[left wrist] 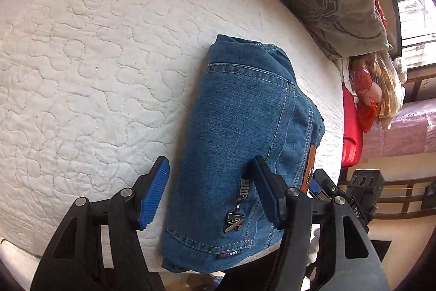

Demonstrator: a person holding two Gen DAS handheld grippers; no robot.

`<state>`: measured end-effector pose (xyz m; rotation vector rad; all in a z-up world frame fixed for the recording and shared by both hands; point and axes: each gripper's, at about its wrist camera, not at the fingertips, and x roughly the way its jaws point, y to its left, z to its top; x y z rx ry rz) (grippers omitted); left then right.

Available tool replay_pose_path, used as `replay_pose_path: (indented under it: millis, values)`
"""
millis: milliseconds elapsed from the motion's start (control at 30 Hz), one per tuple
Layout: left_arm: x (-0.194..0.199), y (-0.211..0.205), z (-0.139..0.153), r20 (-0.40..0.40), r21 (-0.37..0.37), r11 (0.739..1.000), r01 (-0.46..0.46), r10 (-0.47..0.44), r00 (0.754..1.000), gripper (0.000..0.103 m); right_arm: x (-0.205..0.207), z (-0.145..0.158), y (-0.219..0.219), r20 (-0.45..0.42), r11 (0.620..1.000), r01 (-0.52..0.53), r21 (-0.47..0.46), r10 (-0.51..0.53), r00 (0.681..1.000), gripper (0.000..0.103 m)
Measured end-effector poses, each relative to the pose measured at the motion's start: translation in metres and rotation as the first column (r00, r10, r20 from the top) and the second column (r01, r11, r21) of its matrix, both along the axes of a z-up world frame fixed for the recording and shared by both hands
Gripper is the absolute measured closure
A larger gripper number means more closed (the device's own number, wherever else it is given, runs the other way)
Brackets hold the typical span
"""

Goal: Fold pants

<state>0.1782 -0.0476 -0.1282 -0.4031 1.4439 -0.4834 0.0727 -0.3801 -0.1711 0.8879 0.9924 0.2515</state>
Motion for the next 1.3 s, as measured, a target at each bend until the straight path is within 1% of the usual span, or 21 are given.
replay_pose_path:
  millis: [67,133,167,200,300,367,433,467,500,533,567,600,633,700,800,867,1000,1133,1300]
  values:
    - [0.002,0.000,-0.002,-0.006,-0.012,1.000,0.001,-0.001,1.000,0.042,0.007,-0.006,0.011,0.001,0.999,-0.033,0.027,0.033,0.999,0.040]
    - [0.003,-0.003,-0.004,-0.009,-0.015,1.000,0.010,-0.010,1.000,0.041,0.012,-0.006,0.020,0.015,0.998,-0.063,0.018,0.063,0.998,0.039]
    - [0.004,-0.004,-0.006,-0.011,-0.016,1.000,0.014,-0.014,1.000,0.039,0.014,-0.005,0.025,0.021,0.997,-0.072,0.014,0.071,0.997,0.034]
    - [0.004,-0.005,-0.008,-0.017,-0.019,1.000,0.017,-0.017,1.000,0.031,0.016,-0.006,0.026,0.027,0.997,-0.075,0.022,0.075,0.997,0.029]
    - [0.006,-0.008,-0.019,-0.053,-0.055,0.998,-0.001,-0.002,0.999,0.020,0.017,-0.013,0.025,0.043,0.996,-0.075,0.049,0.072,0.996,0.028]
    - [0.005,-0.013,-0.017,-0.037,-0.061,0.998,-0.003,0.001,0.999,0.020,0.014,-0.016,0.021,0.060,0.995,-0.069,0.074,0.064,0.996,0.029]
    - [0.000,-0.025,-0.012,-0.015,-0.049,0.999,0.019,-0.019,1.000,0.020,0.011,-0.016,0.021,0.065,0.996,-0.070,0.060,0.066,0.996,0.032]
    - [-0.004,-0.032,-0.009,0.007,-0.018,0.999,0.032,-0.032,0.999,0.020,0.010,-0.014,0.022,0.061,0.997,-0.069,0.045,0.067,0.996,0.035]
    - [-0.010,-0.039,-0.004,0.047,0.034,0.999,0.040,-0.042,0.998,0.020,0.009,-0.012,0.024,0.054,0.998,-0.065,0.024,0.064,0.997,0.040]
    - [-0.016,-0.044,0.001,0.088,0.083,0.995,0.047,-0.054,0.995,0.023,0.009,-0.010,0.026,0.051,0.998,-0.064,0.008,0.064,0.997,0.043]
    - [-0.022,-0.049,0.005,0.123,0.117,0.992,0.045,-0.059,0.991,0.028,0.007,-0.007,0.028,0.052,0.998,-0.068,-0.010,0.068,0.996,0.049]
    - [-0.027,-0.050,0.008,0.148,0.138,0.990,0.037,-0.058,0.987,0.033,0.008,-0.004,0.031,0.054,0.997,-0.070,-0.036,0.072,0.996,0.054]
    - [-0.030,-0.051,0.012,0.164,0.150,0.988,0.031,-0.056,0.985,0.036,0.006,-0.001,0.033,0.057,0.996,-0.073,-0.057,0.076,0.995,0.056]
    - [-0.036,-0.050,0.019,0.188,0.163,0.986,0.020,-0.051,0.981,0.048,0.004,0.005,0.034,0.064,0.993,-0.072,-0.092,0.078,0.995,0.063]
    - [-0.041,-0.047,0.027,0.201,0.160,0.987,0.013,-0.046,0.979,0.055,0.002,0.013,0.038,0.070,0.988,-0.076,-0.131,0.086,0.994,0.065]
    - [-0.044,-0.043,0.031,0.211,0.161,0.987,0.010,-0.044,0.976,0.058,0.000,0.017,0.040,0.077,0.987,-0.078,-0.140,0.089,0.993,0.065]
    - [-0.051,-0.036,0.043,0.237,0.156,0.988,-0.002,-0.036,0.971,0.059,-0.003,0.025,0.045,0.088,0.988,-0.071,-0.137,0.083,0.993,0.065]
    - [-0.051,-0.022,0.063,0.278,0.152,0.988,-0.026,-0.018,0.961,0.059,0.000,0.037,0.057,0.107,0.988,-0.080,-0.132,0.094,0.990,0.065]
    - [-0.035,0.006,0.097,0.351,0.118,0.989,-0.088,0.041,0.936,0.059,0.023,0.067,0.079,0.169,0.987,-0.098,-0.131,0.120,0.978,0.065]
